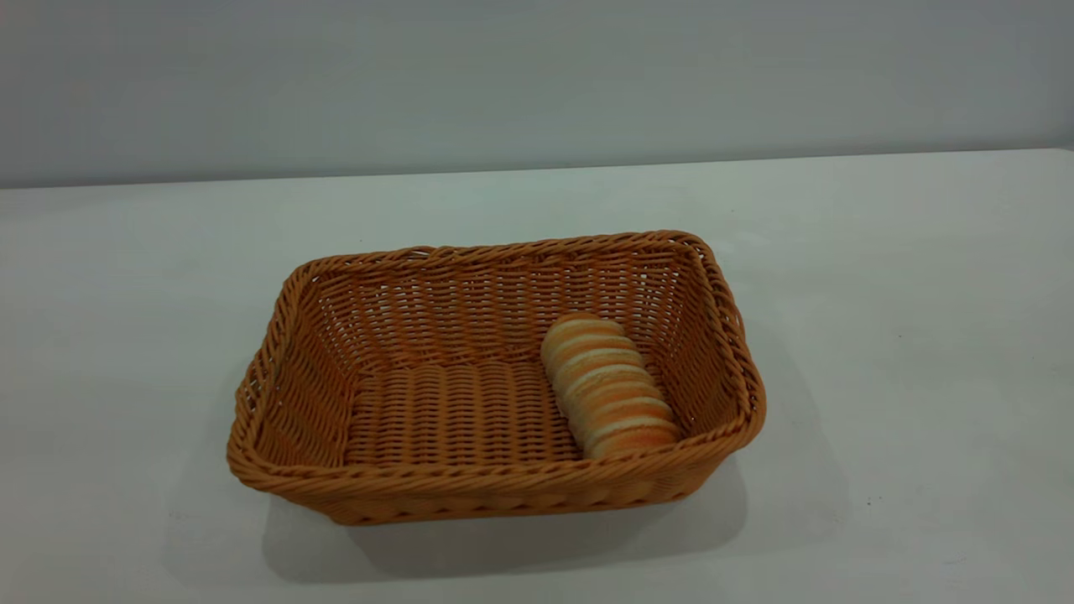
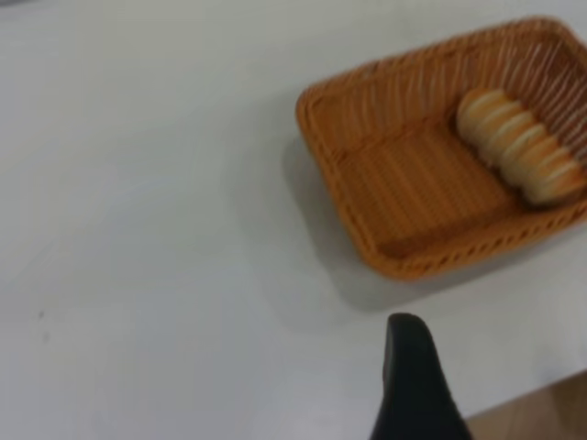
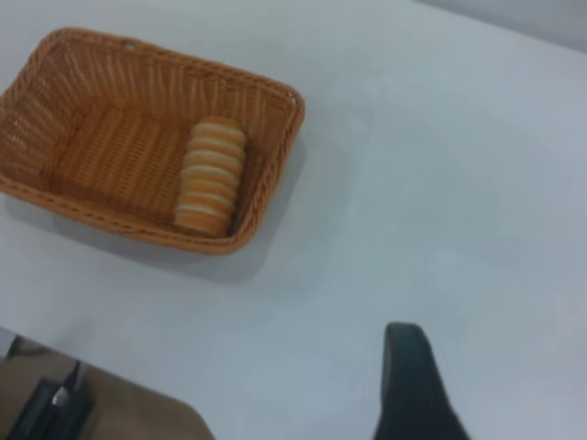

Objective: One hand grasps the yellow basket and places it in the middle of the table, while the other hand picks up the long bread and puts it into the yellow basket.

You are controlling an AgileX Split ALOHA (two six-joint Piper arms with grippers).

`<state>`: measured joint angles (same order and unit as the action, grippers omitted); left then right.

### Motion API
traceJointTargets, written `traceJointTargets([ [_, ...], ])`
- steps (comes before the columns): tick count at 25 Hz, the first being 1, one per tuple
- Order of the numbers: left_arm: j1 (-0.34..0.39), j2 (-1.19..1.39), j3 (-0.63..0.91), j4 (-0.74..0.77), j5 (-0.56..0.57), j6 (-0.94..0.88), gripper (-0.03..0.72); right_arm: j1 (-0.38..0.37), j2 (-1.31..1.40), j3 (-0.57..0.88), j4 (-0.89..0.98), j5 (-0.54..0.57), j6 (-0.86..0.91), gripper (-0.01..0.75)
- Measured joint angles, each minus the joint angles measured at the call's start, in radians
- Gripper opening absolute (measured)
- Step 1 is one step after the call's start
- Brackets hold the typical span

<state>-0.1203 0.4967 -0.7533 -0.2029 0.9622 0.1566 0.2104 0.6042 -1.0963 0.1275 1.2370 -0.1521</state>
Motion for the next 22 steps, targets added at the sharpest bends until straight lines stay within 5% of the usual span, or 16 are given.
traceJointTargets([
  [6, 0.000, -0.195, 0.044, 0.048, 0.129, -0.026, 0.505, 0.000, -0.223, 0.116, -0.002, 0.000, 0.035, 0.502],
  [22, -0.030, -0.341, 0.208, 0.243, 0.200, -0.180, 0.505, 0.000, -0.366, 0.438, -0.053, 0.000, 0.038, 0.501],
])
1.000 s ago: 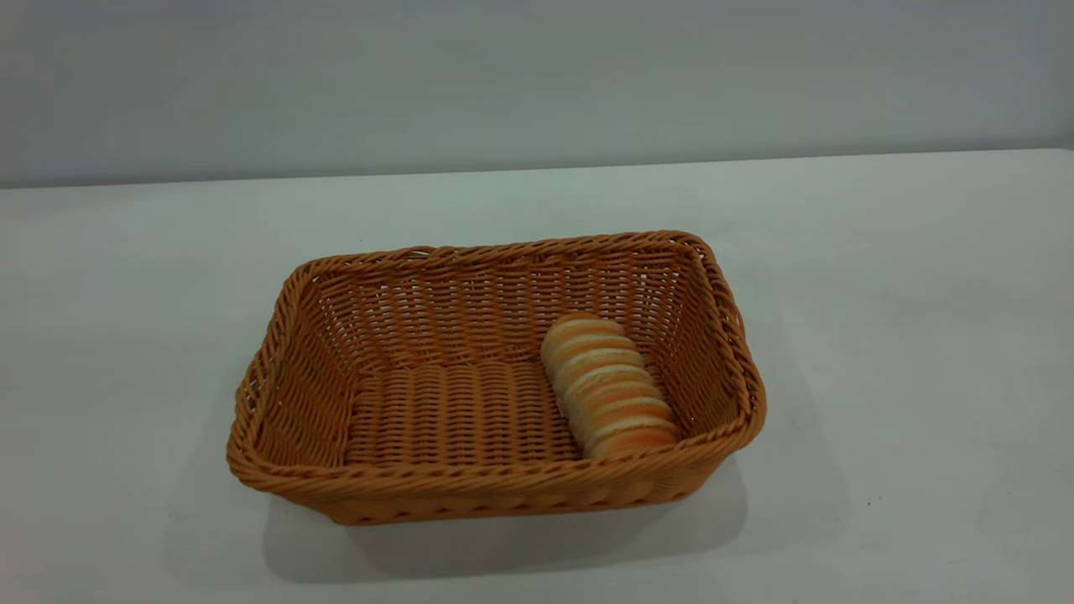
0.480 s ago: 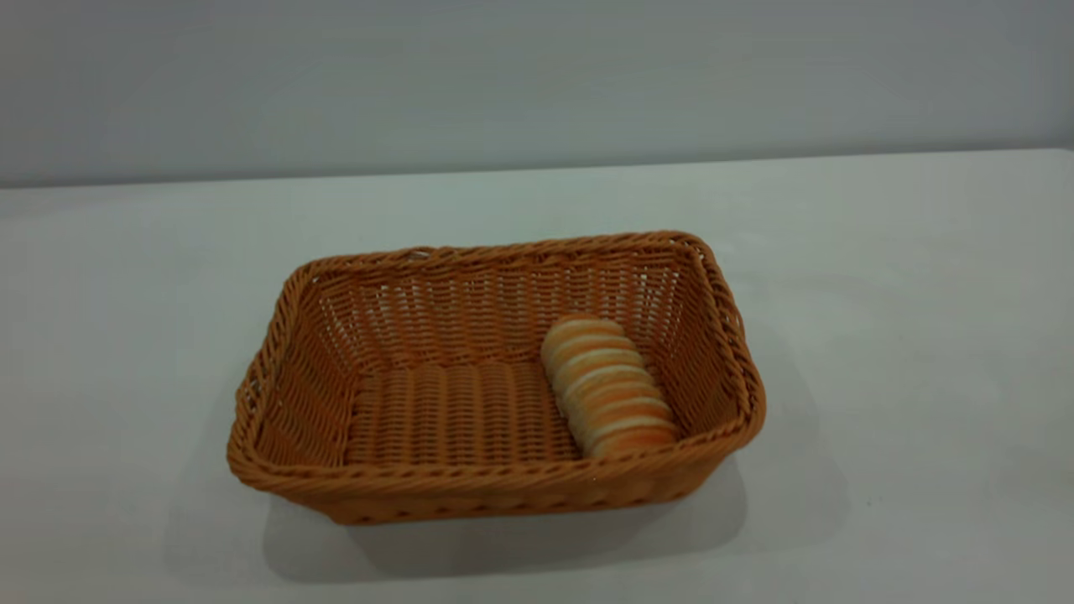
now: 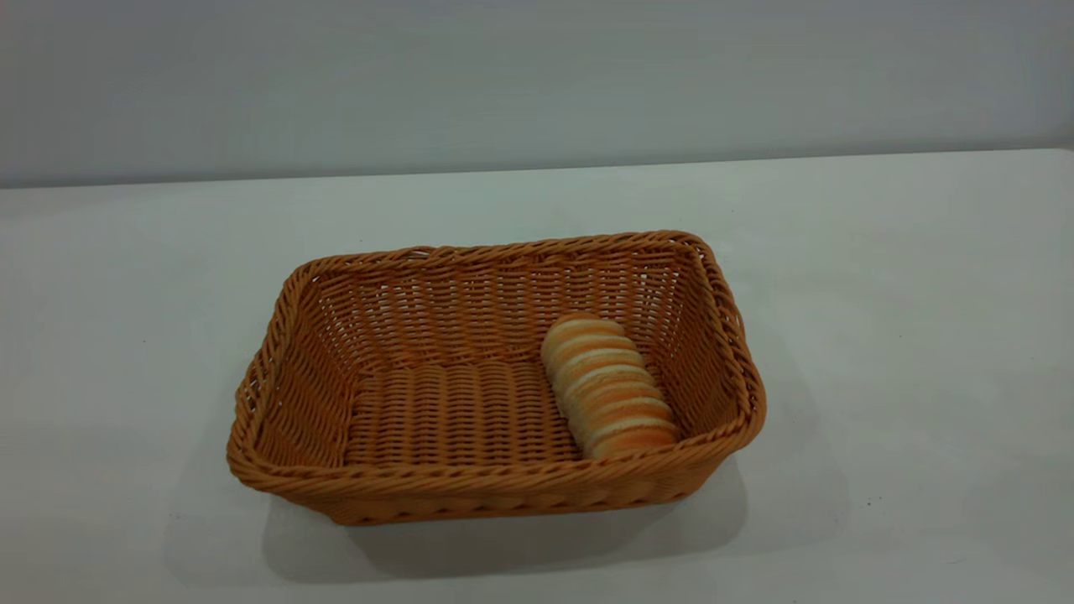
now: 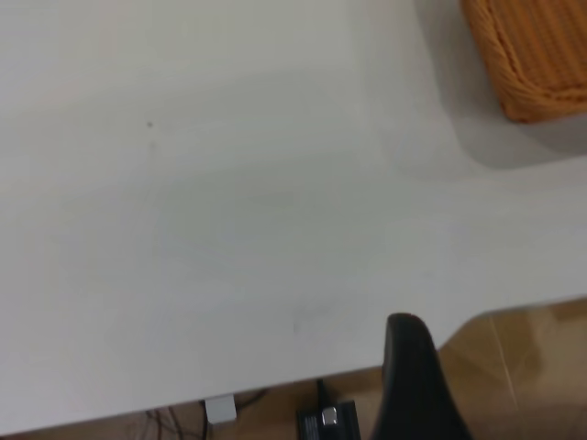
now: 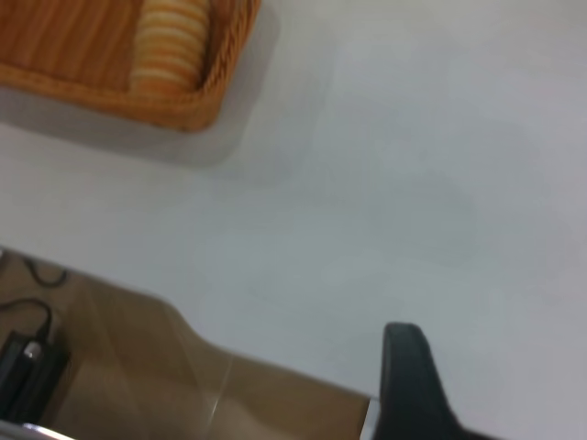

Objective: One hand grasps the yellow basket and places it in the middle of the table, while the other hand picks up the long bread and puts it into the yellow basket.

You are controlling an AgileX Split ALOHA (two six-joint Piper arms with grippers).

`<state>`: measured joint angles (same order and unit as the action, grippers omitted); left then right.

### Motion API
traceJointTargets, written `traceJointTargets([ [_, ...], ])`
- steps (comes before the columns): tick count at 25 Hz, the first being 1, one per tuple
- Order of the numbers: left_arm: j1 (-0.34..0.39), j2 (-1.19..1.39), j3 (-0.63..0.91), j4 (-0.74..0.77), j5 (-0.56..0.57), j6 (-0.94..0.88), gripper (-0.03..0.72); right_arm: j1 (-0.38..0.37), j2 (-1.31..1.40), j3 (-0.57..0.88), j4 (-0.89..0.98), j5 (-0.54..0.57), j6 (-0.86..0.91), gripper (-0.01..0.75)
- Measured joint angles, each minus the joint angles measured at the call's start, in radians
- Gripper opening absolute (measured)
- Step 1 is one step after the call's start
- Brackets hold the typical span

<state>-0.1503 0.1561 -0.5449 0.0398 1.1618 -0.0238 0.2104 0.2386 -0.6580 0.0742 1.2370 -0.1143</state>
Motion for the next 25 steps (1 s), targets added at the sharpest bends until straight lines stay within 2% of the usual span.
traceJointTargets([
  [11, -0.011, -0.097, 0.057, 0.014, -0.022, -0.014, 0.505, 0.003, -0.106, 0.139, -0.028, -0.002, 0.001, 0.500],
  [25, -0.011, -0.109, 0.057, 0.015, -0.023, -0.014, 0.505, 0.019, -0.142, 0.144, -0.066, -0.025, 0.004, 0.499],
])
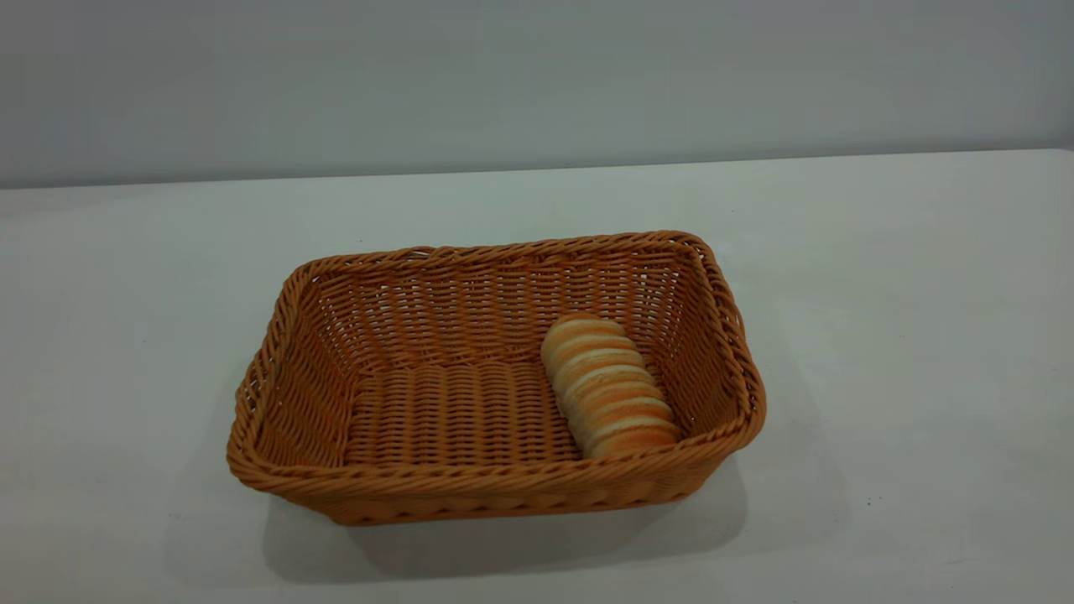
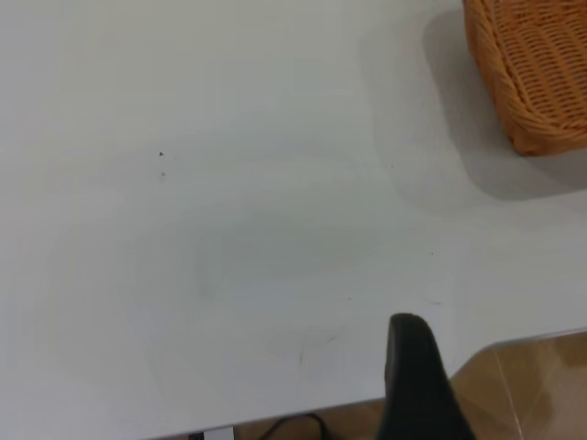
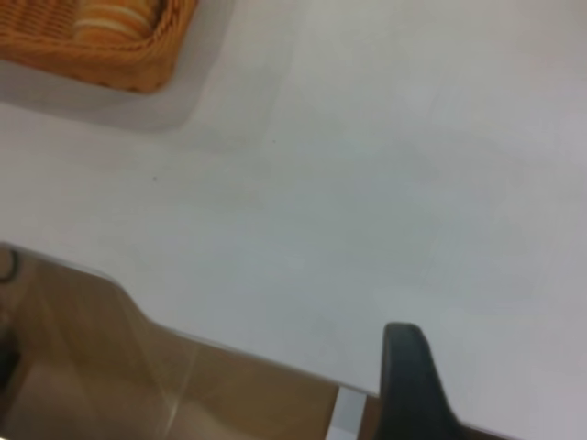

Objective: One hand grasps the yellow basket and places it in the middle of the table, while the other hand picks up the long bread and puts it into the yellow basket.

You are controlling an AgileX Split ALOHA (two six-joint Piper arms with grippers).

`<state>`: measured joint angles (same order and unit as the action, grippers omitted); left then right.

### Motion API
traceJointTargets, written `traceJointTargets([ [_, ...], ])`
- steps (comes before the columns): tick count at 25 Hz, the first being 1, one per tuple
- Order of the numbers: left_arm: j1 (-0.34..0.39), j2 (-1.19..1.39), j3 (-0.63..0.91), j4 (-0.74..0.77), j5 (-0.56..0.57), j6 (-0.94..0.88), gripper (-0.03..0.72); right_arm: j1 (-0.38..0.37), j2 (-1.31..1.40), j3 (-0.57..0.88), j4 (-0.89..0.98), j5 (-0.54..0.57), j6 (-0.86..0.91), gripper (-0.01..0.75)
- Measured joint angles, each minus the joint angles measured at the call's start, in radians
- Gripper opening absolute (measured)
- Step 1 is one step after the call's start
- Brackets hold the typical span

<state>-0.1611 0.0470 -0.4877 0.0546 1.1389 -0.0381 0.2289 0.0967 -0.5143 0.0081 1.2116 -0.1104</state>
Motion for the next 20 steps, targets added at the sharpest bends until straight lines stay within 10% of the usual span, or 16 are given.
traceJointTargets([
  [20, 0.000, 0.000, 0.000, 0.000, 0.000, 0.000, 0.505, 0.000, -0.008, 0.042, 0.025, -0.076, 0.012, 0.499],
])
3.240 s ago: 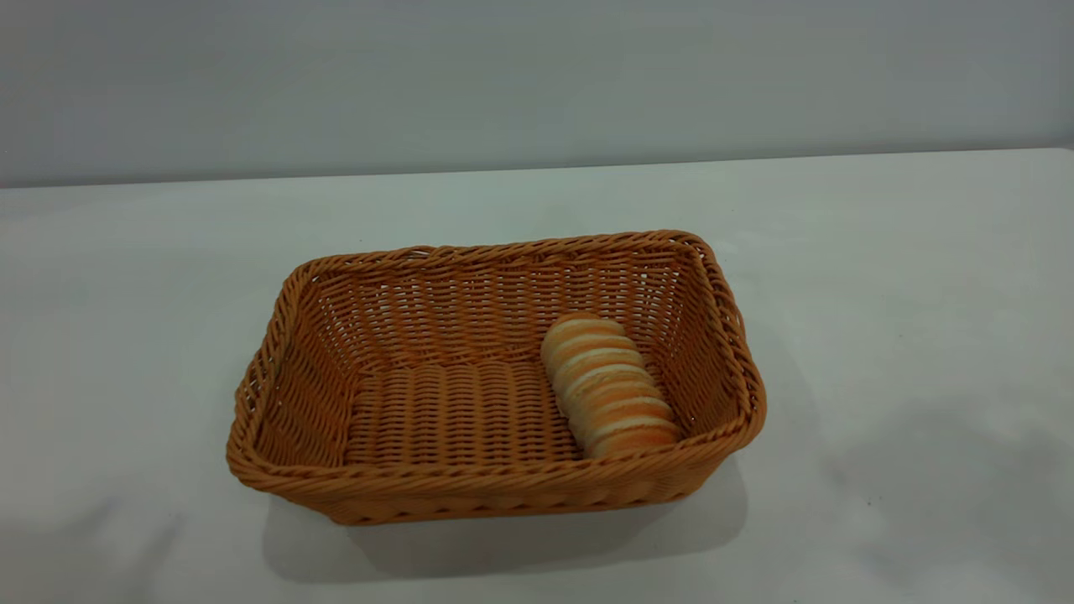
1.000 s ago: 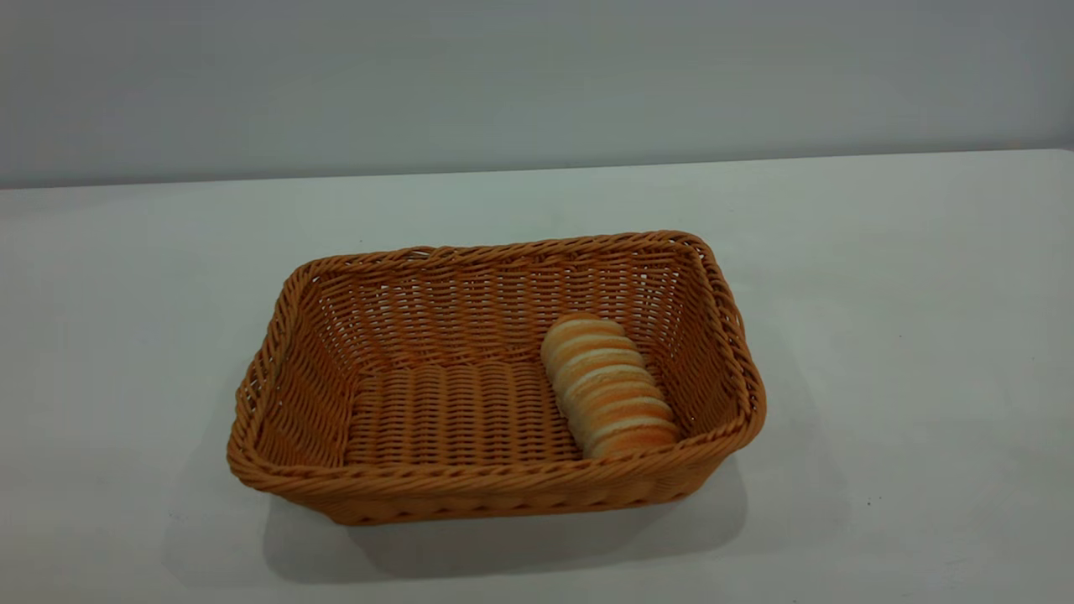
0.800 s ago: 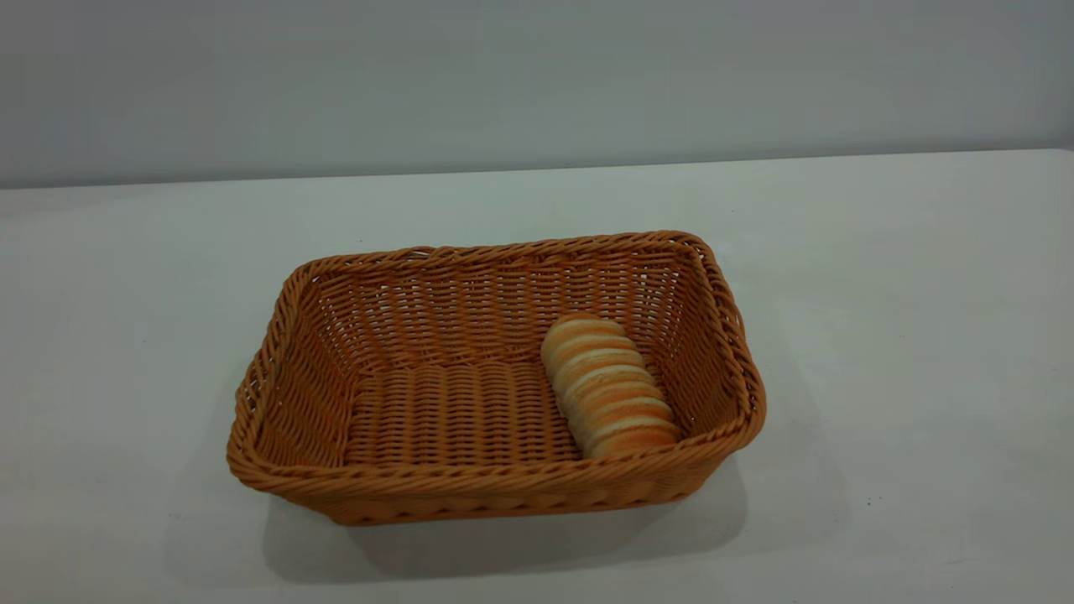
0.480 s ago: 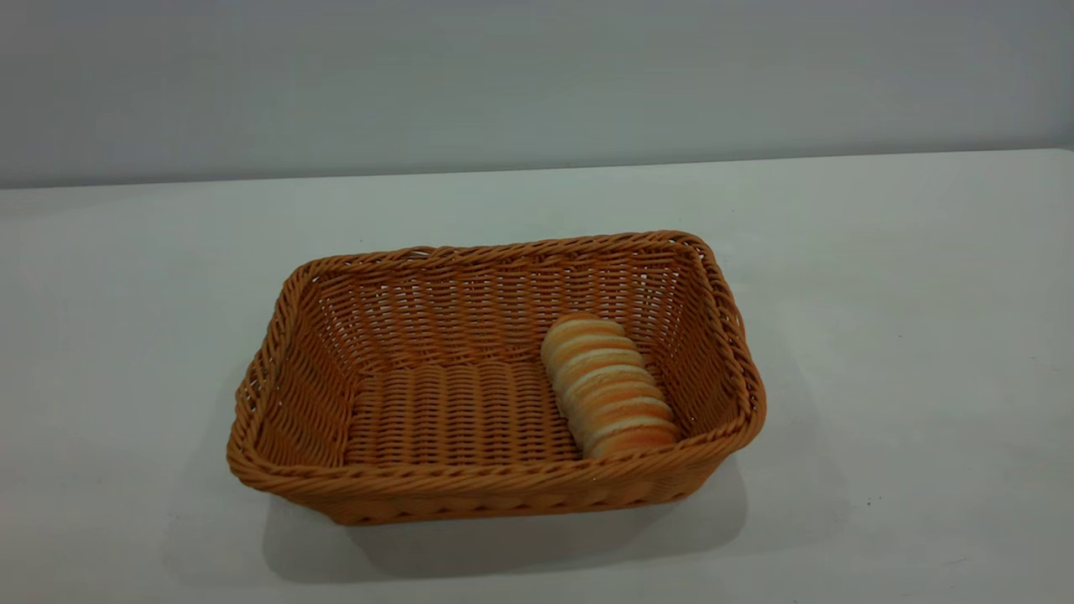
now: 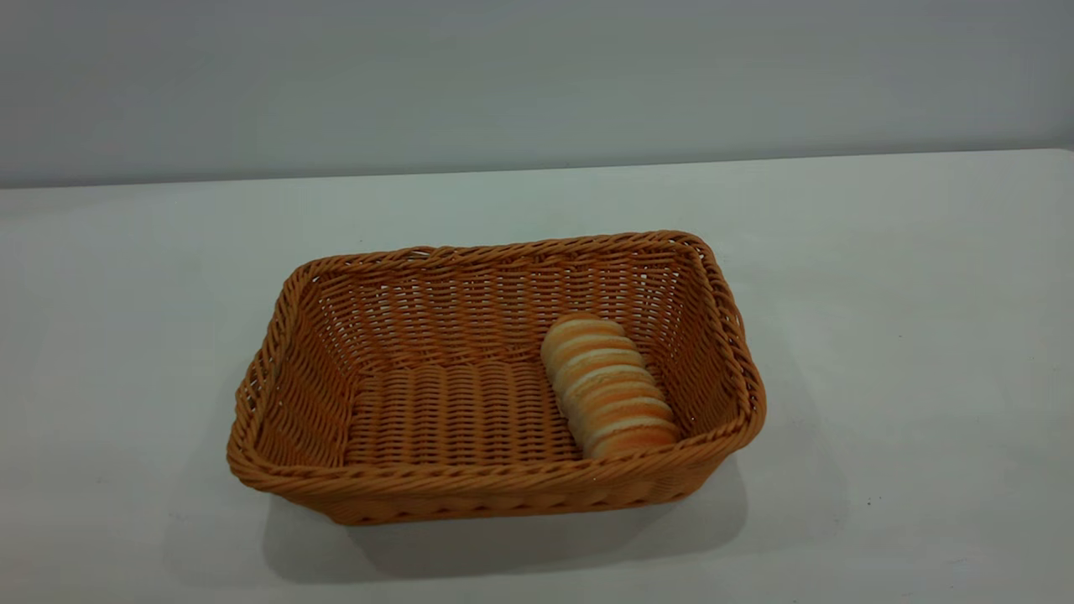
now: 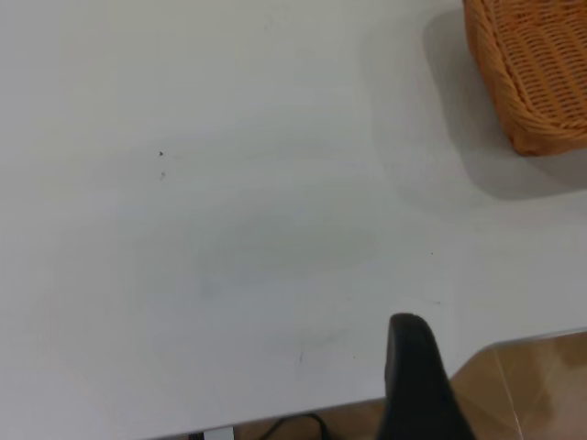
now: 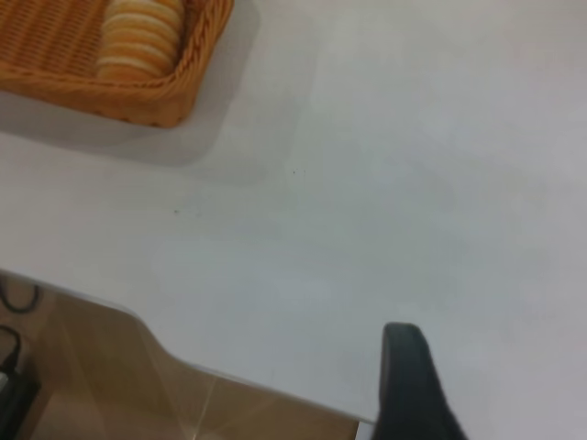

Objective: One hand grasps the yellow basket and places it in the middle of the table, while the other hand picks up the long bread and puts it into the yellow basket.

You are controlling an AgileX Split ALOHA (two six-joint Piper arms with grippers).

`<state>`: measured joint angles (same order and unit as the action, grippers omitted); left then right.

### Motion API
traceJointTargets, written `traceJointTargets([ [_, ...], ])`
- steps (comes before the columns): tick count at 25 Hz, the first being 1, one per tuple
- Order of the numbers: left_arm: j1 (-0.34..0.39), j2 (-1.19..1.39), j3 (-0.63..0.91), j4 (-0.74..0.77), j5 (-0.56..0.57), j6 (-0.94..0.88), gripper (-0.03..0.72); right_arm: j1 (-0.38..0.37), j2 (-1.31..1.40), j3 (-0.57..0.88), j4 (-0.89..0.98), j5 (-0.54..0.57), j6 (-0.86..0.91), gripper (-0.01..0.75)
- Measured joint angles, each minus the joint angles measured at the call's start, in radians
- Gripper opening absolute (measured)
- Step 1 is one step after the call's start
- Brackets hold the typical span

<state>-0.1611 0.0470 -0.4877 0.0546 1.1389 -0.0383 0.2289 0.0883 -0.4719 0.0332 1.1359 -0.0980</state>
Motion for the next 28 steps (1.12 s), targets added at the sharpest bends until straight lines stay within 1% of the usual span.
traceJointTargets([
  [11, 0.000, 0.000, 0.000, 0.000, 0.000, 0.000, 0.505, 0.000, 0.000, 0.000, 0.000, 0.000, 0.003, 0.499],
  [13, 0.015, -0.001, 0.000, 0.000, 0.000, 0.000, 0.505, 0.000, 0.000, 0.000, 0.000, 0.000, 0.003, 0.499],
  [14, 0.035, -0.004, 0.000, 0.000, 0.000, 0.000, 0.505, -0.003, 0.000, 0.000, 0.001, 0.000, 0.003, 0.499],
  [16, 0.088, -0.013, 0.000, 0.000, 0.000, 0.000, 0.505, -0.027, -0.002, 0.000, 0.001, 0.000, 0.003, 0.499],
  [18, 0.143, -0.036, 0.000, 0.001, 0.000, 0.000, 0.505, -0.067, -0.025, 0.000, 0.001, 0.000, 0.003, 0.499],
  [20, 0.177, -0.060, 0.000, 0.001, 0.000, 0.000, 0.505, -0.117, -0.062, 0.000, 0.001, 0.000, 0.003, 0.499],
  [24, 0.198, -0.067, 0.000, 0.005, 0.000, 0.000, 0.505, -0.183, -0.105, 0.000, 0.001, 0.000, 0.003, 0.499],
  [28, 0.198, -0.069, 0.000, 0.008, 0.000, 0.000, 0.505, -0.211, -0.105, 0.000, 0.001, 0.000, 0.003, 0.499],
])
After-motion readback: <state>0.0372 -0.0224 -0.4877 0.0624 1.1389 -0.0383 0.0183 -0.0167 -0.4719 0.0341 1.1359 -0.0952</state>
